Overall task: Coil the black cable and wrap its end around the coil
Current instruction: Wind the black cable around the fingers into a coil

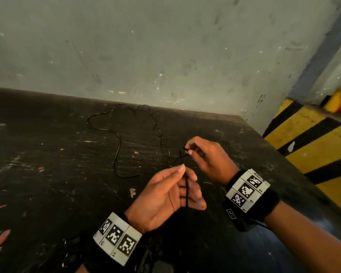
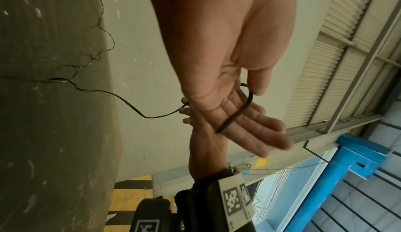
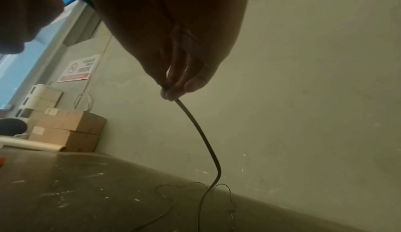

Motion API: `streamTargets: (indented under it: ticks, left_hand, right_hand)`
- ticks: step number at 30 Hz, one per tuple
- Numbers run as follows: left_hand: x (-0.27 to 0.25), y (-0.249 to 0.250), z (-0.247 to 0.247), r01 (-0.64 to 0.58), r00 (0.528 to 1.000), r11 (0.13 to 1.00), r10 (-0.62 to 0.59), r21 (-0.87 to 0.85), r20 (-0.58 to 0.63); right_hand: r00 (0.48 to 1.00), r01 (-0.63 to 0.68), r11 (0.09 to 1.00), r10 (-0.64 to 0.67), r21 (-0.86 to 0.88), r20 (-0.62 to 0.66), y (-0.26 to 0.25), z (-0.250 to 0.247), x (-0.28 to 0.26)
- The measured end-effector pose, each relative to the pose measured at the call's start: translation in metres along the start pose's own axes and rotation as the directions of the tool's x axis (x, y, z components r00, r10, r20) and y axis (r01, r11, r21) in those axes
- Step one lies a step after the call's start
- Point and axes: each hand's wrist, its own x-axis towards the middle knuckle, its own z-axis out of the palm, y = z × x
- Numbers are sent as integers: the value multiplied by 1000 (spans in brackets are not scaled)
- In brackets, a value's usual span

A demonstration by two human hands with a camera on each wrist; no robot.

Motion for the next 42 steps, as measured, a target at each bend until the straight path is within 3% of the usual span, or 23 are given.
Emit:
streamTargets:
  ticks: [6, 17, 23, 26, 29, 33, 38, 42]
  left_hand:
    - [7, 1, 12, -77, 996, 997, 77, 3, -37]
    - [43, -24, 33, -158, 976, 985, 167, 75, -136]
    - [62, -25, 36, -265, 913, 948, 305, 175, -272]
    - [62, -25, 32, -284, 897, 940, 330, 189, -294]
    - [62, -27, 28, -283, 887, 937, 337, 206, -315]
    - [66, -23, 19, -274, 852, 919, 368, 282, -371]
    - [69, -29, 15, -139, 843, 882, 345, 451, -414]
    - [70, -40, 17, -108, 853, 856, 341, 505, -395]
  right_hand:
    - [995, 98, 993, -98, -64, 14, -2, -10, -2]
    - [999, 34, 999, -36, -39, -30, 42, -41, -4]
    - [982, 33, 976, -72, 215, 177, 48, -25, -33]
    - [982, 63, 953, -113, 296, 153, 44, -14, -46]
    - [980, 45, 944, -105, 327, 168, 42, -9, -52]
    - [951, -11, 952, -86, 307, 298, 43, -4, -62]
    - [897, 108, 975, -180, 196, 403, 33, -7, -68]
    - [882, 156, 981, -190, 115, 432, 27, -11, -66]
